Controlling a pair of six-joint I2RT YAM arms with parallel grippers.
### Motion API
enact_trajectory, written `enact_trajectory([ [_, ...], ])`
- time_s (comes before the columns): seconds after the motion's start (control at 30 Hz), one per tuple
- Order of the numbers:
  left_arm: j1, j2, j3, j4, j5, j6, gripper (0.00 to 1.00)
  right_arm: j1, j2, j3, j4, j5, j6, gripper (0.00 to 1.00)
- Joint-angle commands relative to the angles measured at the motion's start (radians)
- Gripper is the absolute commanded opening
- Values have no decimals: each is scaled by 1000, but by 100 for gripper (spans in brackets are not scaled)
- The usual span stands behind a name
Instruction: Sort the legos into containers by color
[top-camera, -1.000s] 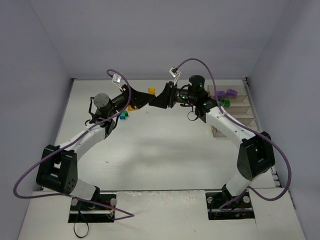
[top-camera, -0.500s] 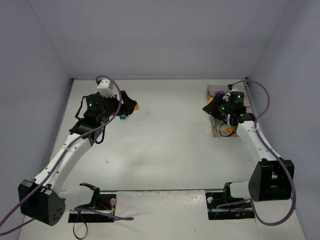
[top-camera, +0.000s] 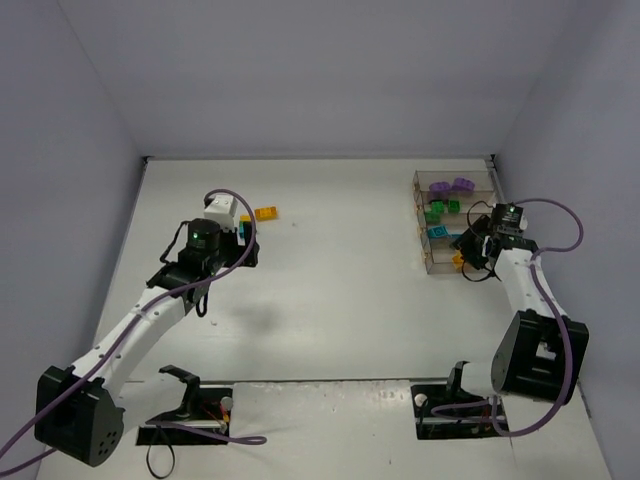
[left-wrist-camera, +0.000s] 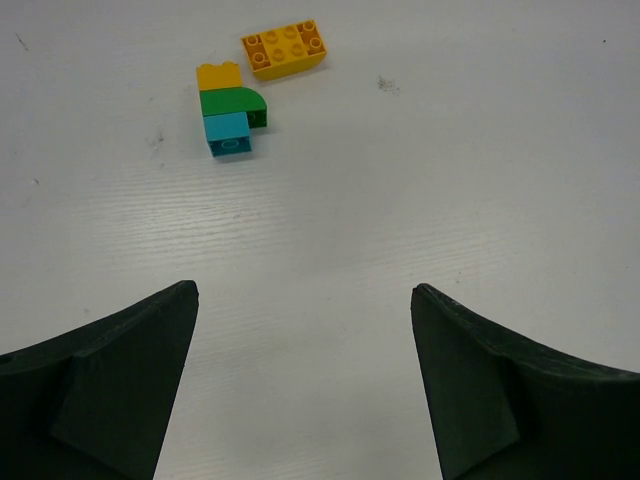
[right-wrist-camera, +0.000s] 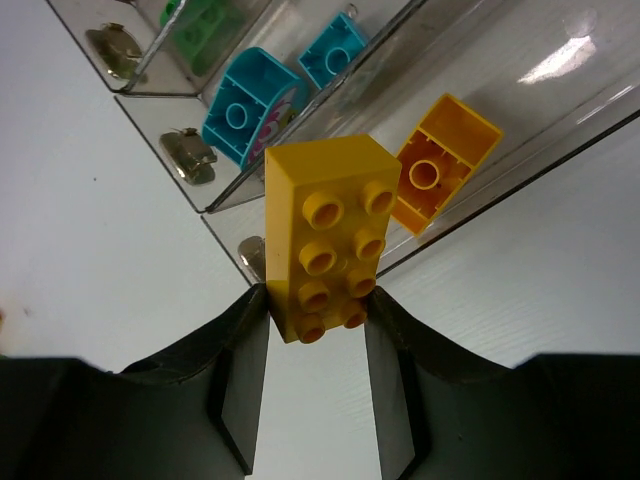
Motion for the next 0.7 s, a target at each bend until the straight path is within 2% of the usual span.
enact_trajectory([
  [0.0,-12,-34,20,62,-47,44,81,-6,34,10,14,25,23,15],
  [0.1,-18,-31,20,65,-52,50,81,-9,59,21,33,12,30,21],
  [0.13,-21,-29,22,64,-55,52,81,-9,63,29,39,7,33,29],
  [0.2,-24,-26,22,67,-55,55,81,-9,71,38,44,1,42,35],
  [0.27,-27,-20,22,67,-55,55,81,-9,73,46,44,-2,44,47],
  [0.4,-27,-9,26,68,-48,59,81,-9,54,43,42,-18,35,61],
  [0.5,-27,0,34,70,-29,73,81,-9,39,37,41,-33,27,66],
  [0.67,-29,72,96,38,1,140,81,-3,-4,64,42,-116,-11,65],
])
